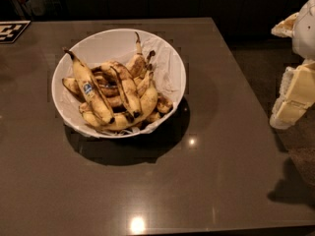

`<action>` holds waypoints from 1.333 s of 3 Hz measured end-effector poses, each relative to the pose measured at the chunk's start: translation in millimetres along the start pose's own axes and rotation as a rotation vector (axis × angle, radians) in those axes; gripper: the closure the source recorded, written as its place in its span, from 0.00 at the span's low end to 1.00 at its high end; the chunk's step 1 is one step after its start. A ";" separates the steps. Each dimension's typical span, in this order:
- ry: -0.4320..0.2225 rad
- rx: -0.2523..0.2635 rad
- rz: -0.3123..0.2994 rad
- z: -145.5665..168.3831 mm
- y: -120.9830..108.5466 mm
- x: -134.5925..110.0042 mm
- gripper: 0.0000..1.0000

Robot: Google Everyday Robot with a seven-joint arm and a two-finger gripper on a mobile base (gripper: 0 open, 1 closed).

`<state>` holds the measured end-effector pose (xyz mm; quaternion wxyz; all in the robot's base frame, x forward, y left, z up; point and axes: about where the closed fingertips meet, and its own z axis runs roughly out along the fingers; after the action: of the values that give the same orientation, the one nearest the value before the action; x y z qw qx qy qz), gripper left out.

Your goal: Pick banana from white bowl

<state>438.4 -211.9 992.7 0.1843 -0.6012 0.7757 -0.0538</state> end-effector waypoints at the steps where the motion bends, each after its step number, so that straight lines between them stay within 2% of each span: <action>1: 0.000 0.000 0.000 0.0 0.0 0.0 0.00; 2: 0.028 -0.009 0.005 1.5 -1.5 -6.6 0.00; 3: 0.088 -0.045 -0.032 9.9 -0.9 -26.2 0.00; 4: 0.098 -0.049 -0.040 10.6 -0.5 -28.9 0.00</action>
Offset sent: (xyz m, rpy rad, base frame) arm 0.0092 0.0154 -0.0034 -0.0642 0.0711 -0.0331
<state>448.6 -183.1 989.4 0.1303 -0.6177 0.7726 -0.0678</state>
